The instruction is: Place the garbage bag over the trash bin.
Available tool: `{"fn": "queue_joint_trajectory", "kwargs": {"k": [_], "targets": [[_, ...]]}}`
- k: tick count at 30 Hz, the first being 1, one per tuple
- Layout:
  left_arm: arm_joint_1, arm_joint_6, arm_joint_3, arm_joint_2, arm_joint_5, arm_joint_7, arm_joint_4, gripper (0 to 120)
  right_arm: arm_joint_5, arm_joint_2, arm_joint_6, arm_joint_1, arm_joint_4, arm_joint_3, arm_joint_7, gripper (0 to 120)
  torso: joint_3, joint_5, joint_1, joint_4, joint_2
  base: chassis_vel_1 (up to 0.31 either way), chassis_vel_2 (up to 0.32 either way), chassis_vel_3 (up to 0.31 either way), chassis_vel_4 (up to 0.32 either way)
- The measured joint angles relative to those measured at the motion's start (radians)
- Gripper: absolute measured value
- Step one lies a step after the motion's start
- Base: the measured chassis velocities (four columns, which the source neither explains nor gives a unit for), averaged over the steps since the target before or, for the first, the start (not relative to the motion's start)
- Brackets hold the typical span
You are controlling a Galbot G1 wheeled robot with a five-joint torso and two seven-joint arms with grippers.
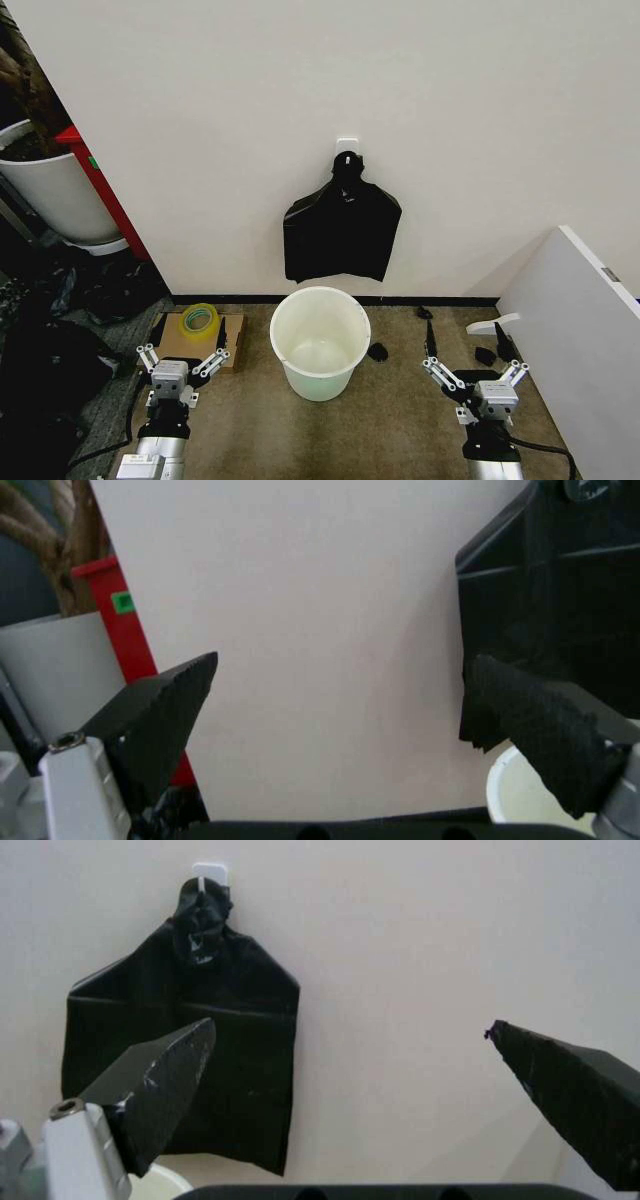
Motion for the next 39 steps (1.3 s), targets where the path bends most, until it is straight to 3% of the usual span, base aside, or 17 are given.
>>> {"fn": "queue_joint_trajectory", "kwargs": {"k": [3, 9, 13, 14, 16, 17, 20, 26, 29, 39], "targets": [[-0.014, -0.007, -0.010, -0.028, -0.013, 0.005, 0.019, 100, 0.026, -0.020, -0.008, 0.039, -0.070, -0.006, 0.006, 100, 0.000, 0.0001, 0.000, 0.0000, 0.000, 0.000, 0.000, 0.000, 0.000], [-0.047, -0.014, 0.000, -0.021, -0.027, 0.021, 0.039, 100, 0.142, -0.083, -0.089, 0.111, -0.105, -0.033, 0.000, 100, 0.000, 0.0000, 0.000, -0.0001, 0.000, 0.000, 0.000, 0.000, 0.000], [-0.049, -0.017, 0.020, -0.013, -0.036, 0.046, 0.042, 100, 0.377, -0.153, -0.176, 0.234, -0.157, -0.079, -0.051, 100, 0.000, 0.0002, 0.000, -0.0002, 0.000, 0.000, 0.000, 0.000, 0.000], [-0.049, -0.017, 0.020, -0.013, -0.036, 0.046, 0.042, 100, 0.377, -0.153, -0.176, 0.234, -0.157, -0.079, -0.051, 100, 0.000, 0.0002, 0.000, -0.0002, 0.000, 0.000, 0.000, 0.000, 0.000], [-0.045, -0.017, 0.031, -0.007, -0.047, 0.061, 0.042, 100, 0.536, -0.197, -0.245, 0.325, -0.170, -0.092, -0.114, 100, 0.000, 0.0003, 0.000, 0.0003, 0.000, 0.000, 0.000, 0.000, 0.000], [-0.045, -0.017, 0.031, -0.007, -0.047, 0.061, 0.042, 100, 0.536, -0.197, -0.245, 0.325, -0.170, -0.092, -0.114, 100, 0.000, 0.0003, 0.000, 0.0003, 0.000, 0.000, 0.000, 0.000, 0.000], [-0.067, -0.012, 0.049, 0.020, -0.068, 0.092, 0.062, 100, 0.684, -0.238, -0.303, 0.438, -0.210, -0.089, -0.235, 100, 0.000, 0.0002, 0.000, -0.0001, 0.000, 0.000, 0.000, 0.000, 0.000], [-0.082, -0.003, 0.057, 0.028, -0.084, 0.102, 0.078, 100, 0.795, -0.269, -0.365, 0.593, -0.284, -0.102, -0.319, 100, 0.000, 0.0000, 0.000, -0.0002, 0.000, 0.000, 0.000, 0.000, 0.000], [-0.072, -0.004, 0.044, 0.013, -0.079, 0.102, 0.079, 100, 0.877, -0.285, -0.418, 0.765, -0.387, -0.154, -0.353, 100, 0.000, 0.0002, 0.000, 0.0003, 0.000, 0.000, 0.000, 0.000, 0.000], [-0.074, -0.010, 0.009, -0.058, -0.051, 0.098, 0.062, 100, 0.961, -0.250, -0.463, 1.005, -0.594, -0.236, -0.384, 100, 0.000, 0.0000, 0.000, 0.0000, 0.000, 0.000, 0.000, 0.000, 0.000]]}}
